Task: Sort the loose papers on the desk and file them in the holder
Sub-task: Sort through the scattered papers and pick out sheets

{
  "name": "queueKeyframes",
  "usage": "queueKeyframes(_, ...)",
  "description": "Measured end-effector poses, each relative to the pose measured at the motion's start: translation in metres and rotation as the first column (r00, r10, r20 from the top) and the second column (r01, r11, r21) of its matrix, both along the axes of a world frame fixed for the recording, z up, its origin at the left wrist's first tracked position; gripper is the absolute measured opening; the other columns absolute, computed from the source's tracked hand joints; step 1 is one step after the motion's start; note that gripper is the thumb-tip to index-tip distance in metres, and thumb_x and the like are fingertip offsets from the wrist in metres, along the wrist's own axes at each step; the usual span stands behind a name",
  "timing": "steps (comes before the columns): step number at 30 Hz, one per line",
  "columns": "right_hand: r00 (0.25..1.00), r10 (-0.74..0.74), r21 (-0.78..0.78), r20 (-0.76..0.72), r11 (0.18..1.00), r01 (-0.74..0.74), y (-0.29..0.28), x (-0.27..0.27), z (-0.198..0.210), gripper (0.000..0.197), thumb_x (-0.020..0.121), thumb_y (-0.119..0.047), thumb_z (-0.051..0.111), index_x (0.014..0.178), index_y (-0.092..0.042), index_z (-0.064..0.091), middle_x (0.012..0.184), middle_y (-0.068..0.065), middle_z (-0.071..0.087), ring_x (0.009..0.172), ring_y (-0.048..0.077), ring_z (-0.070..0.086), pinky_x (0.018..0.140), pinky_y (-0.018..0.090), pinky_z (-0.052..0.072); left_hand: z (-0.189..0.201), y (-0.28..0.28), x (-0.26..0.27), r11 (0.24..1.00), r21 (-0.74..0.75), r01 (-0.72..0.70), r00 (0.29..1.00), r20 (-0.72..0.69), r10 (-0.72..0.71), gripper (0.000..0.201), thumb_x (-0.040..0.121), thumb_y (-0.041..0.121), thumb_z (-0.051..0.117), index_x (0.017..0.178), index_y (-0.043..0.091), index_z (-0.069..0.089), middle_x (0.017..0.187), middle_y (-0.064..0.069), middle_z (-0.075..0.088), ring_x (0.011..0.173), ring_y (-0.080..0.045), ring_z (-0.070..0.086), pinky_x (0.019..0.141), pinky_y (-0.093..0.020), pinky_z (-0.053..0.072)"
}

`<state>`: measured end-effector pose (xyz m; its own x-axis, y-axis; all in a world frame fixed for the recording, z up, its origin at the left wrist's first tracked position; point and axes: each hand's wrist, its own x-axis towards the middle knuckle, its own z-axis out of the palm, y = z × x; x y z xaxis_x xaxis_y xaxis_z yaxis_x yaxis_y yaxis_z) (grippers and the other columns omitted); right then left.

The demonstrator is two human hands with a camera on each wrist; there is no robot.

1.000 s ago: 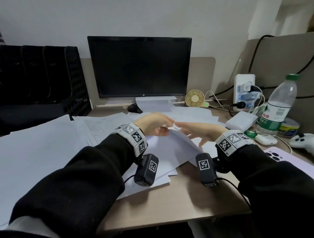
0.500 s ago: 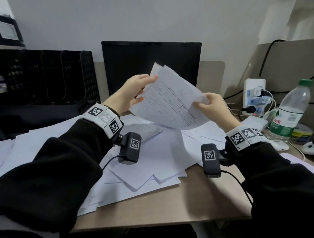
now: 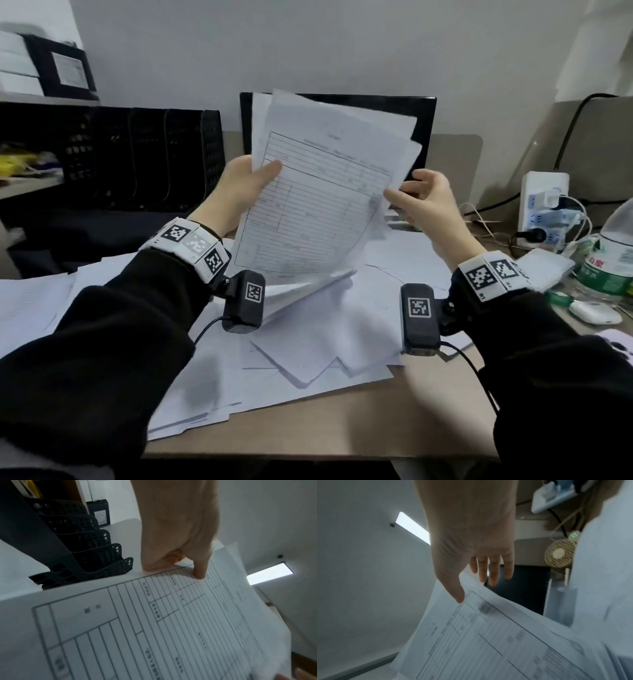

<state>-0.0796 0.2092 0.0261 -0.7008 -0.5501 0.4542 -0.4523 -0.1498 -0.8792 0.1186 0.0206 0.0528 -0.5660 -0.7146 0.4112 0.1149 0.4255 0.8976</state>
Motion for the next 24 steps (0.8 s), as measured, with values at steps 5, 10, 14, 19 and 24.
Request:
queueKeyframes(5, 0.993, 0.107, 0.187, 0.051, 0.976, -0.114, -0.032, 0.021, -0.018, 0.068, 0.076, -0.034, 0.078, 0.131, -0.013, 0.045, 0.116, 0.000, 0.062, 0.107, 0.015, 0.061, 0.087, 0.033, 0.052, 0.008, -0.017, 0.028, 0.996, 0.091, -0.014, 0.991, -0.129, 0.026, 0.031, 0.099, 0.028, 0.050, 0.118, 0.007, 0.062, 0.113, -0.011, 0.069, 0.100, -0.024, 0.069, 0.080, -0.038, 0.058)
queueKeyframes(10, 0.956, 0.277, 0.175, 0.099, 0.941, -0.291, -0.052, 0.043, -0.021, 0.039, 0.077, -0.024, 0.078, 0.110, -0.010, 0.063, 0.099, 0.001, 0.073, 0.084, 0.010, 0.071, 0.074, 0.027, 0.058, 0.014, -0.028, 0.052, 0.988, 0.144, -0.049, 0.974, -0.211, 0.079, 0.030, 0.101, 0.027, 0.047, 0.115, 0.006, 0.062, 0.112, -0.010, 0.069, 0.099, -0.022, 0.069, 0.082, -0.038, 0.056)
queueKeyframes(14, 0.960, 0.277, 0.090, 0.046, 0.956, -0.280, -0.060, 0.056, -0.018, 0.004, 0.087, -0.009, 0.067, 0.087, -0.012, 0.064, 0.082, 0.000, 0.072, 0.064, 0.004, 0.068, 0.057, 0.019, 0.055, 0.015, -0.041, 0.070, 0.978, 0.175, -0.115, 0.956, -0.247, 0.157, 0.028, 0.101, 0.026, 0.046, 0.110, 0.006, 0.064, 0.106, -0.007, 0.071, 0.093, -0.019, 0.070, 0.075, -0.033, 0.058)
queueKeyframes(19, 0.973, 0.230, 0.079, -0.010, 0.970, -0.229, -0.074, 0.062, -0.014, 0.021, 0.090, -0.017, 0.063, 0.096, 0.003, 0.067, 0.091, 0.012, 0.072, 0.074, 0.017, 0.065, 0.066, 0.035, 0.055, 0.007, -0.053, 0.080, 0.968, 0.189, -0.164, 0.938, -0.274, 0.212, 0.017, 0.100, 0.017, 0.048, 0.097, 0.017, 0.064, 0.097, 0.001, 0.070, 0.085, -0.010, 0.070, 0.070, -0.028, 0.057)
queueKeyframes(24, 0.970, 0.243, 0.055, -0.010, 0.969, -0.242, -0.082, 0.068, -0.017, 0.022, 0.091, -0.012, 0.058, 0.102, 0.005, 0.065, 0.096, 0.012, 0.072, 0.076, 0.014, 0.066, 0.067, 0.026, 0.056, 0.003, -0.058, 0.084, 0.964, 0.199, -0.176, 0.915, -0.328, 0.235, 0.015, 0.098, 0.008, 0.049, 0.095, 0.014, 0.063, 0.096, -0.002, 0.068, 0.084, -0.012, 0.069, 0.068, -0.026, 0.057)
